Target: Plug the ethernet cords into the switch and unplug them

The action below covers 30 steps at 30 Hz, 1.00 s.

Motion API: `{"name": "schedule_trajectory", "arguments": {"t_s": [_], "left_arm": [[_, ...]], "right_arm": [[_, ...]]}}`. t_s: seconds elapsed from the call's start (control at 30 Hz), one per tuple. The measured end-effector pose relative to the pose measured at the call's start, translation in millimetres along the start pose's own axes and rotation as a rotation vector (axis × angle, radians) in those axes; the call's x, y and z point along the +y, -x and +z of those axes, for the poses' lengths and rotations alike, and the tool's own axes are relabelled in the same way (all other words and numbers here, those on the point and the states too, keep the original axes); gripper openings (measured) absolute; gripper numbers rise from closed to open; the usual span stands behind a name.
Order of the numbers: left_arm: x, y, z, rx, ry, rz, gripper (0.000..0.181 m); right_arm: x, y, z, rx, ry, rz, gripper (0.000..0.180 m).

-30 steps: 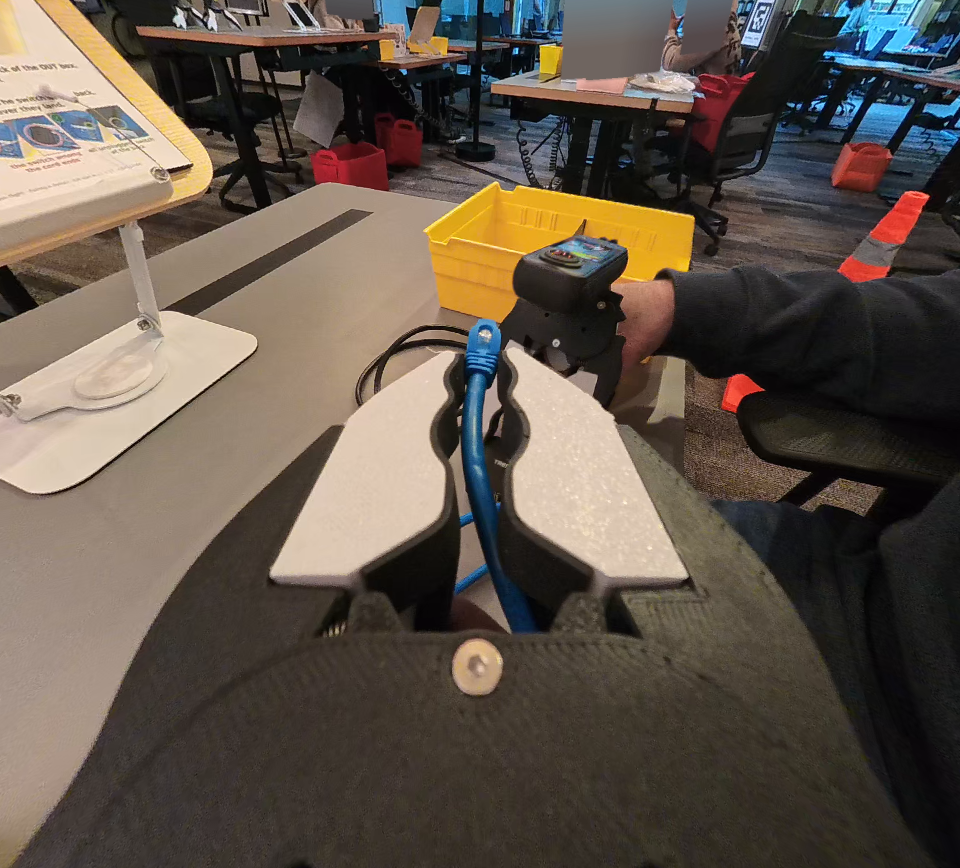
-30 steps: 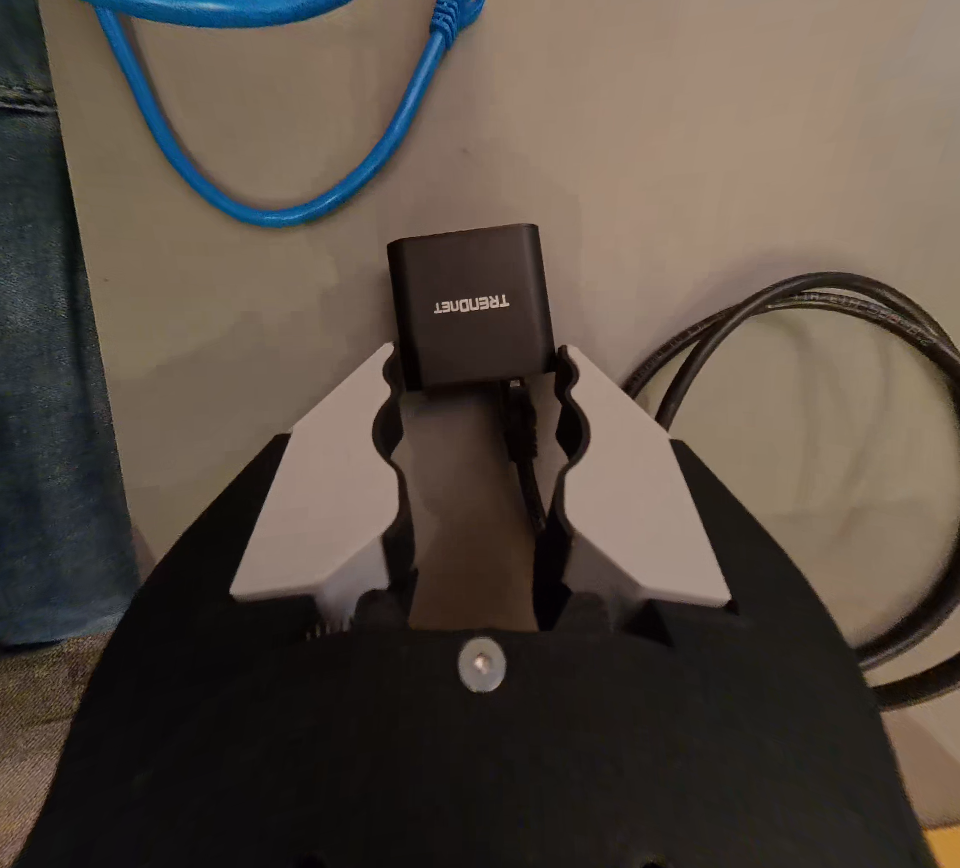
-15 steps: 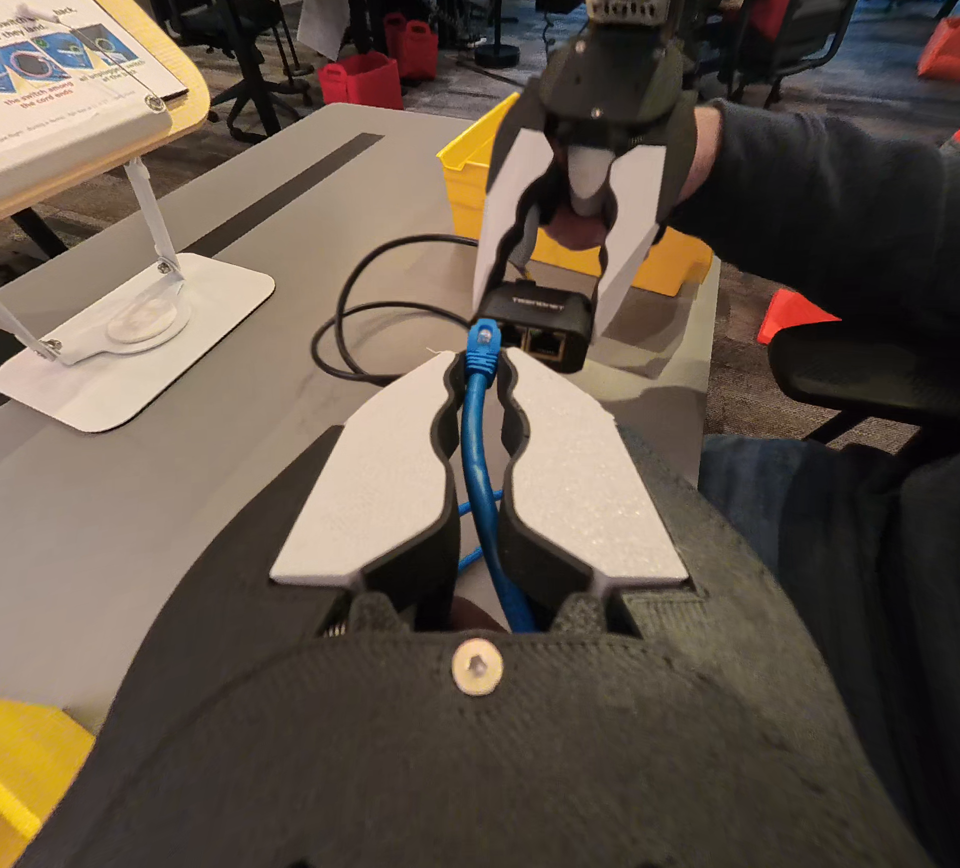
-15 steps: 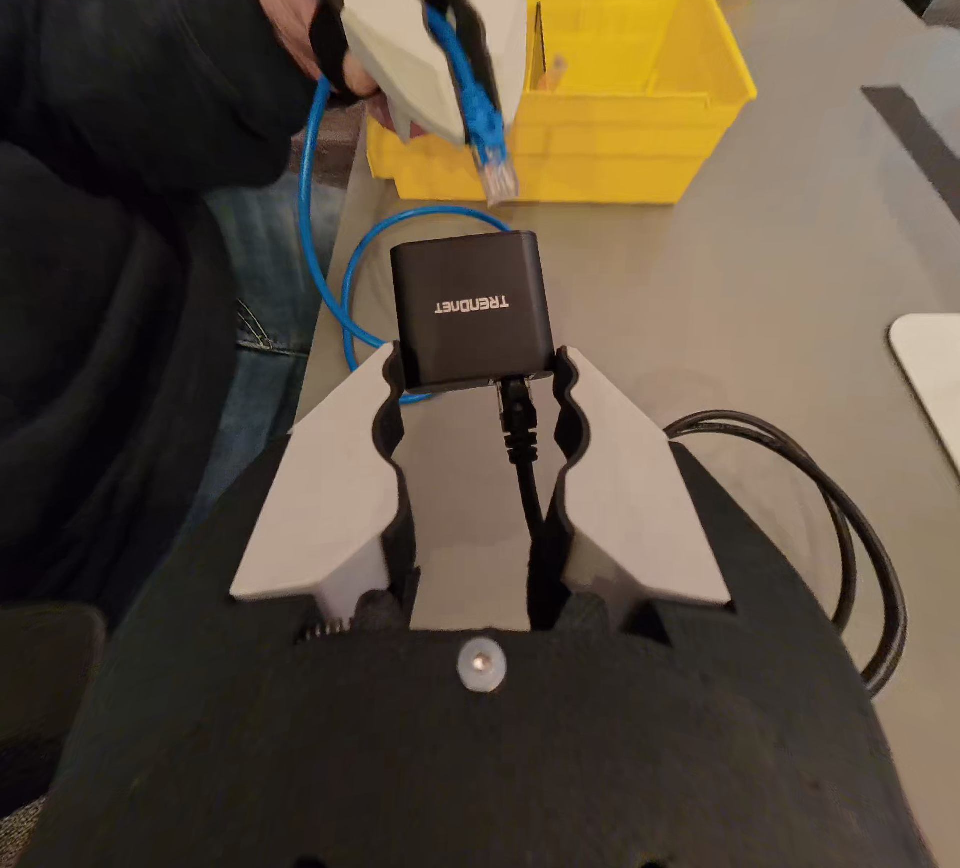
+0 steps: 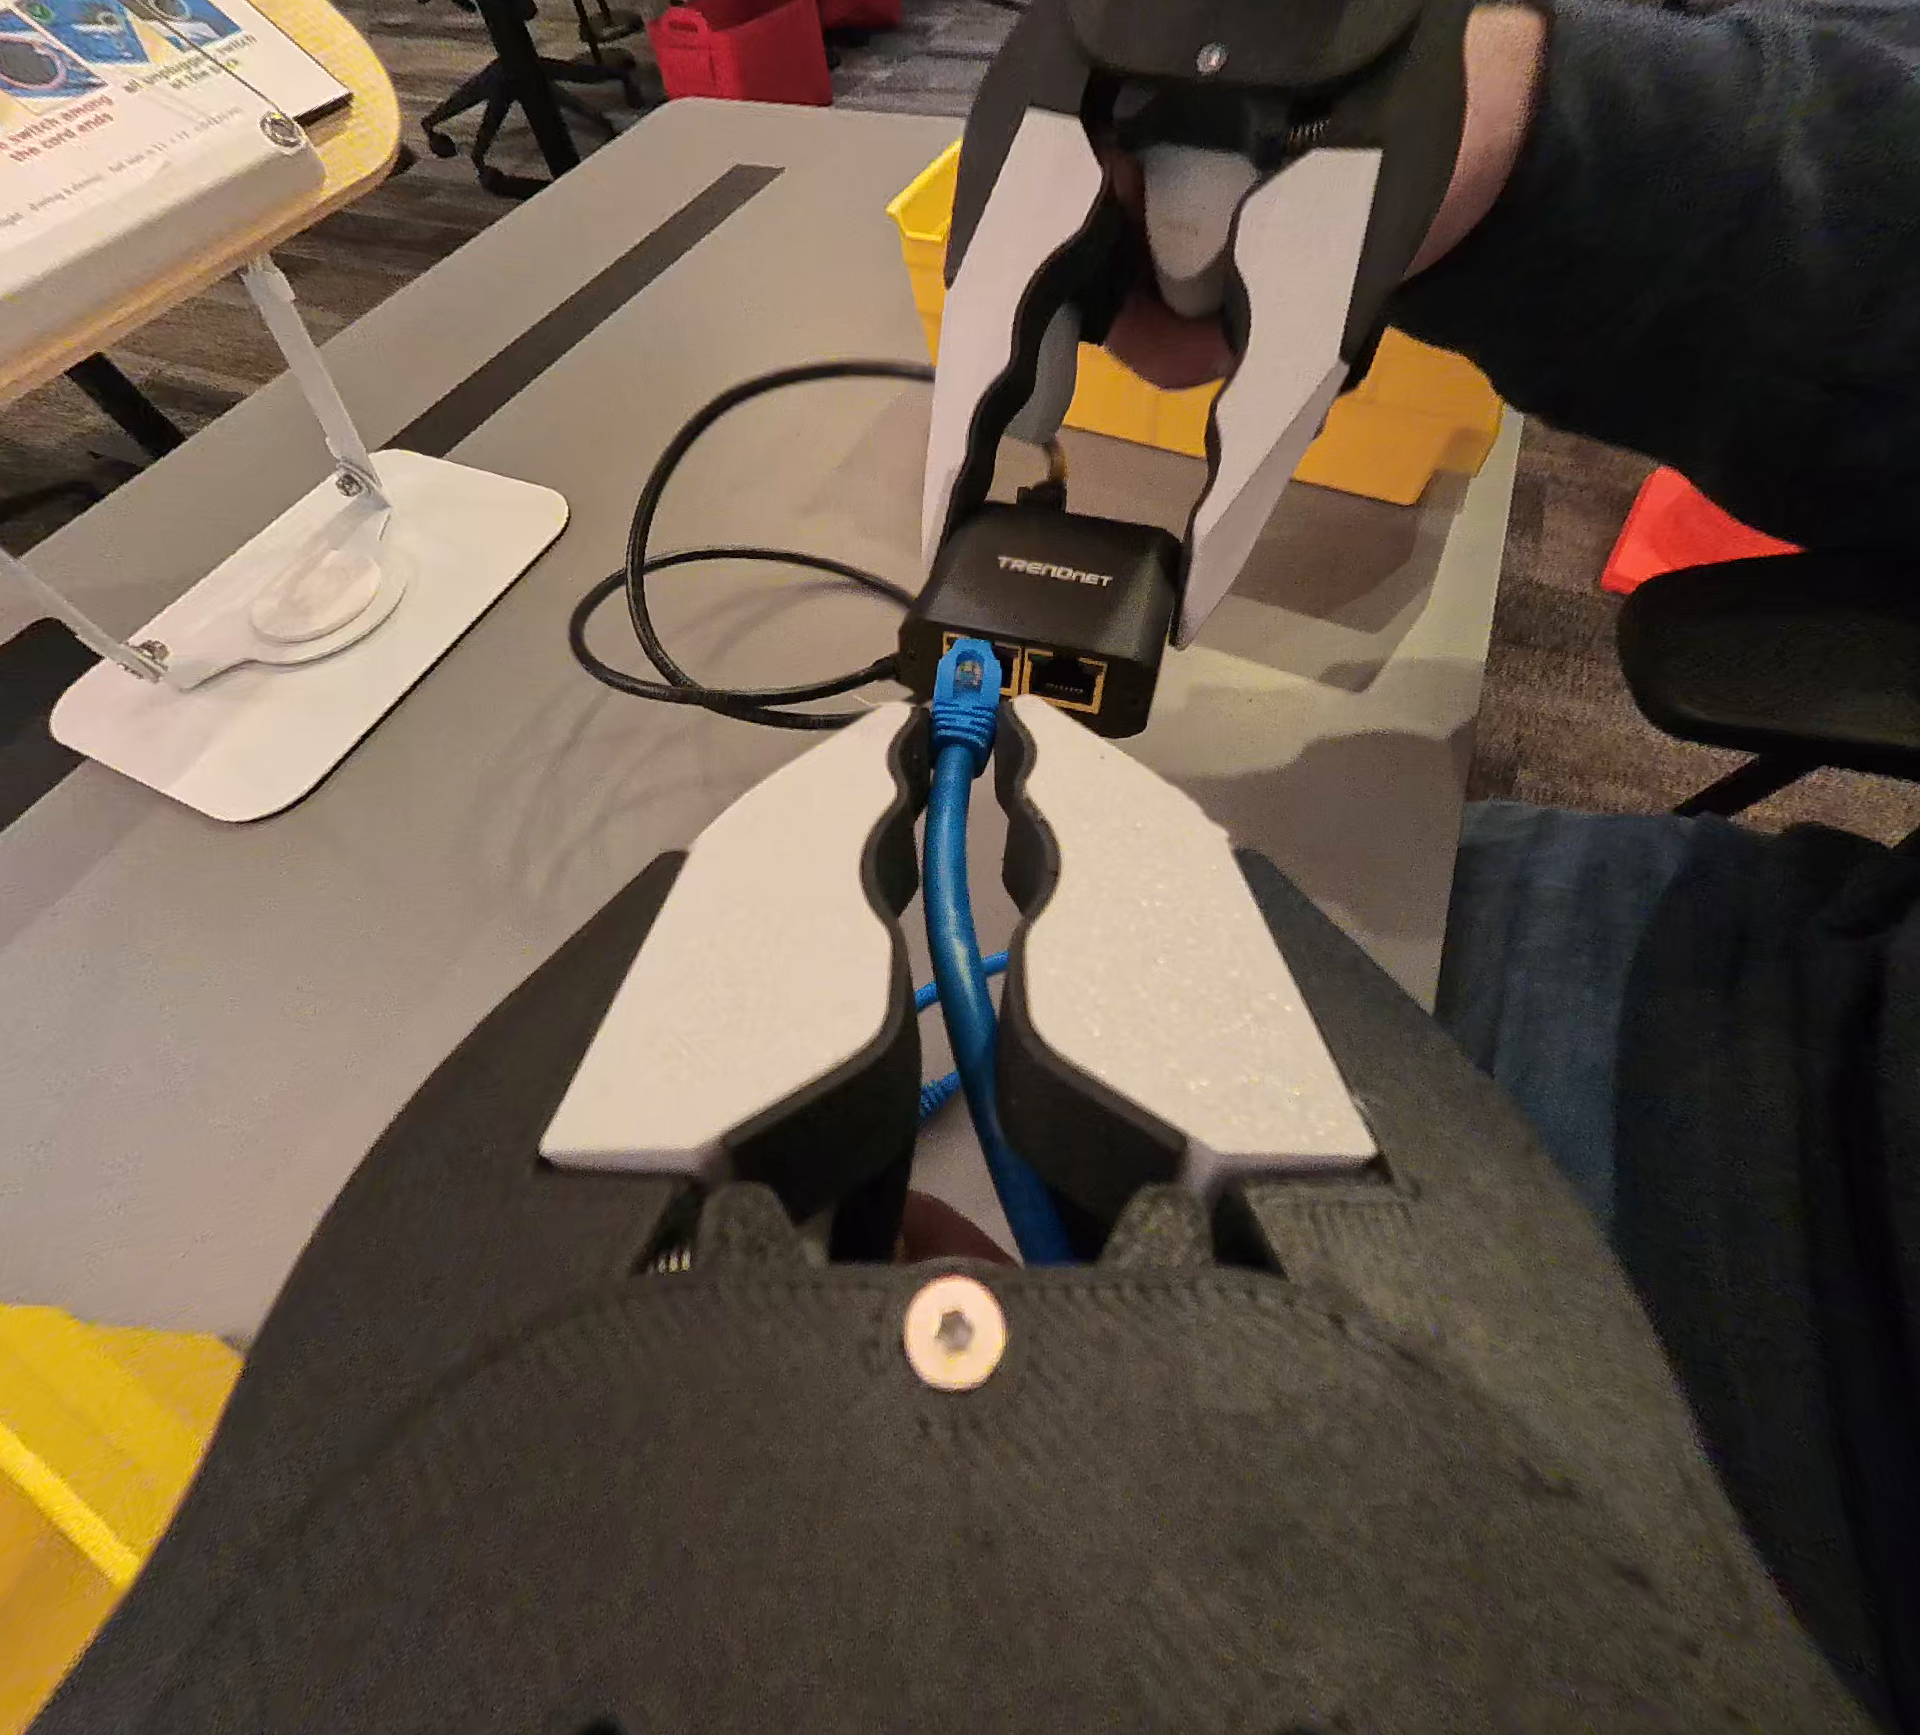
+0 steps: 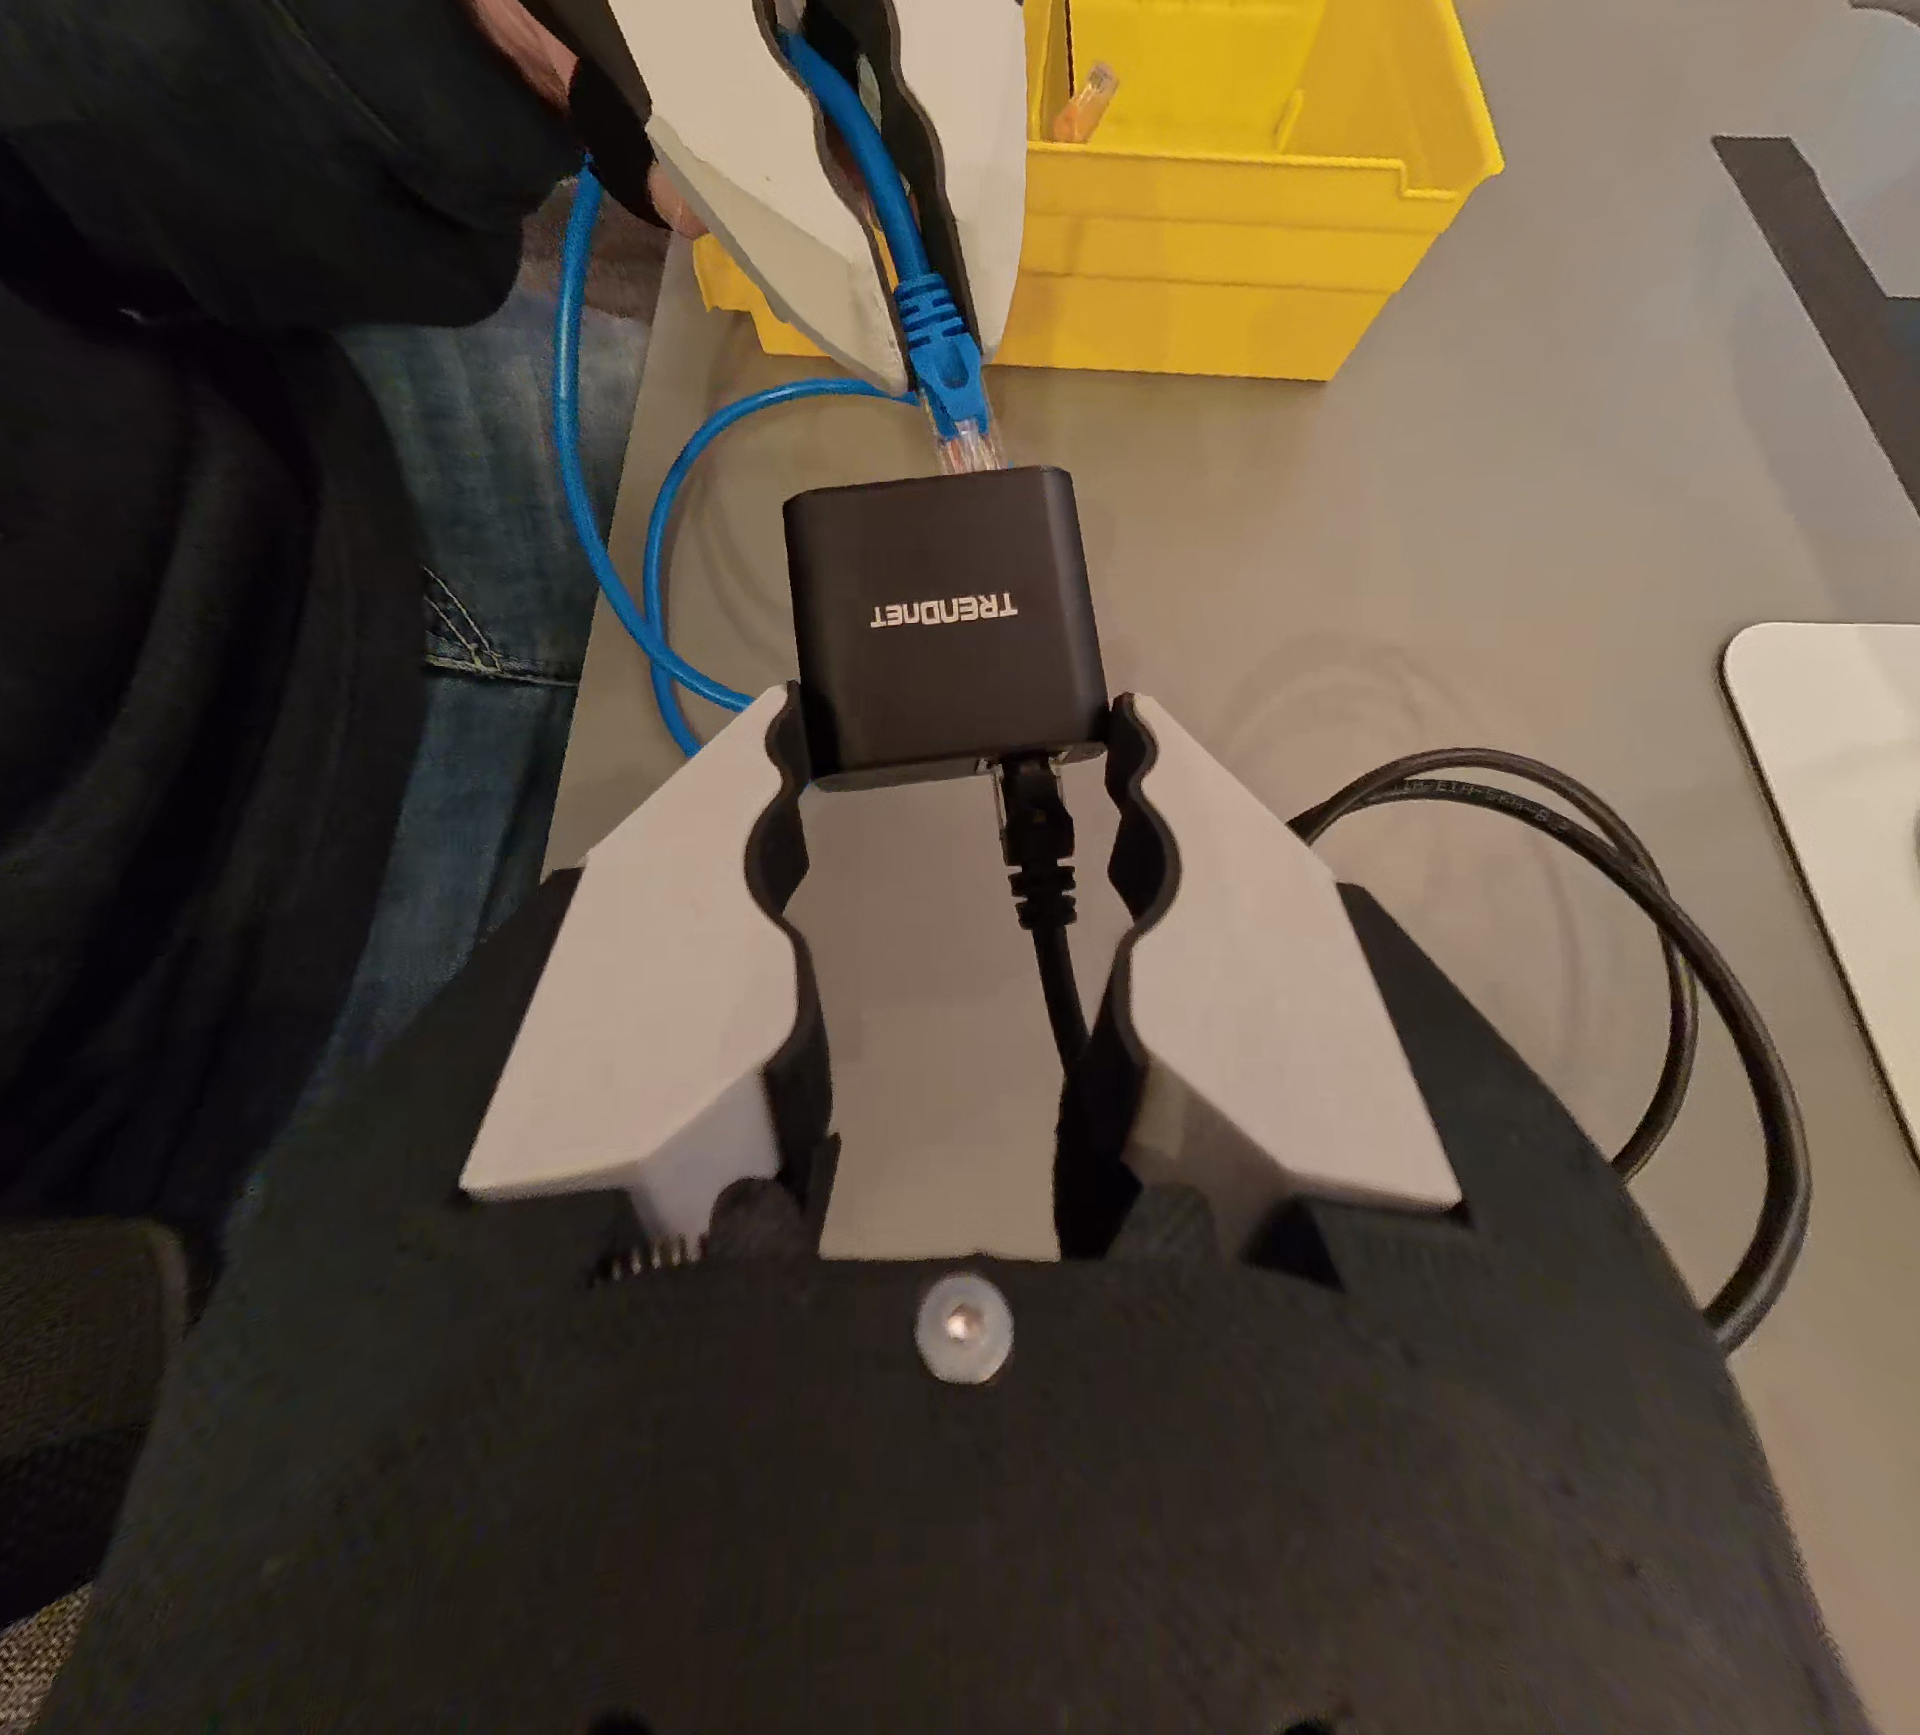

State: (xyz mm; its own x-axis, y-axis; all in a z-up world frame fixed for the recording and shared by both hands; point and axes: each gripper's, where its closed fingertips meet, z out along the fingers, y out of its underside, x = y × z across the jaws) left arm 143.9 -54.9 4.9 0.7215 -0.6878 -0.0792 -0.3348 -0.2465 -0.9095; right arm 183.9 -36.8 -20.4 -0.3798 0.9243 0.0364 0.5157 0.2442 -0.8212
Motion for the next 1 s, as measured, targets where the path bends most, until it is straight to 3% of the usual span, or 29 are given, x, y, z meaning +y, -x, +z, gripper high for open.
{"name": "schedule_trajectory", "arguments": {"t_s": [0.37,0.63,1.0], "left_arm": [[-14,-3,-5,0.069,-0.149,-0.08,0.012],[-13,-9,-2,0.056,-0.149,-0.001,0.012],[-13,-16,-1,0.127,-0.174,-0.064,0.012]], "right_arm": [[-12,4,-11,-0.049,-0.136,0.036,0.057],[-7,7,-10,-0.077,-0.119,0.053,0.057],[-8,13,-10,-0.038,-0.103,-0.035,0.057]]}}
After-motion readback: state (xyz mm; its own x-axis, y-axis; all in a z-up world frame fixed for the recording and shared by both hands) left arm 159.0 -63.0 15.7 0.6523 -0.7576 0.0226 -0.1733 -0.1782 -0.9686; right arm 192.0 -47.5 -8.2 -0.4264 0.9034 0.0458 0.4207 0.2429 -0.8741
